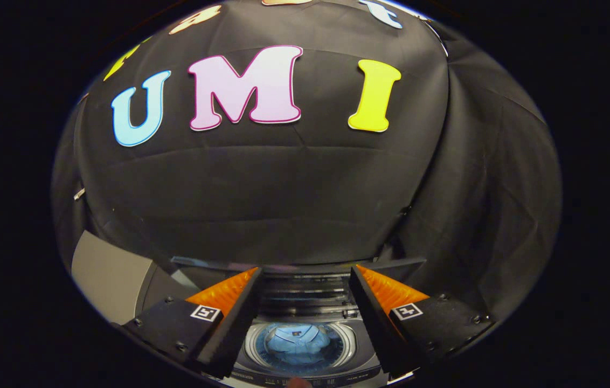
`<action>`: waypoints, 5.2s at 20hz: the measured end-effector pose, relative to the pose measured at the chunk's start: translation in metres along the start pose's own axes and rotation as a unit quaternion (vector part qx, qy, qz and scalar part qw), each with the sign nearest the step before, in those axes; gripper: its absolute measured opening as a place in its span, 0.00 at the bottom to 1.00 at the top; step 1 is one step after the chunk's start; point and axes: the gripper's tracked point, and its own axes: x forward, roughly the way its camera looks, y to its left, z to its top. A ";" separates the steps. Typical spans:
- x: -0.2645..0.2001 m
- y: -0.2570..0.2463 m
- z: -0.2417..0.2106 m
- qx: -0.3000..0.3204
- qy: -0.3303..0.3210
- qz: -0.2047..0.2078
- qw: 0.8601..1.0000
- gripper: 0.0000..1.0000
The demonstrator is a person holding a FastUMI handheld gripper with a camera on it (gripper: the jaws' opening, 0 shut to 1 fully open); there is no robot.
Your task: Put the clothes into the washing machine and then close the washing machine lid.
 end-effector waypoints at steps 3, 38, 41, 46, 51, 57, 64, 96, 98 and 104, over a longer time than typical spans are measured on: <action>0.025 -0.003 0.008 0.011 0.001 -0.005 1.000 0.99; 0.006 -0.005 -0.047 0.005 0.011 -0.009 1.000 1.00; -0.002 -0.007 -0.055 0.004 0.010 -0.010 1.000 1.00; -0.004 -0.006 -0.055 0.007 -0.010 -0.009 1.000 1.00; -0.007 -0.006 -0.057 0.007 -0.017 -0.007 1.000 1.00; -0.014 -0.006 -0.065 0.009 -0.022 -0.010 1.000 1.00; -0.022 -0.008 -0.079 0.012 -0.019 -0.010 1.000 1.00; -0.098 0.010 -0.082 0.019 -0.095 0.010 0.995 1.00; -0.120 0.017 -0.048 0.024 -0.139 0.017 0.990 1.00; -0.182 0.027 0.002 0.024 -0.236 0.031 0.971 1.00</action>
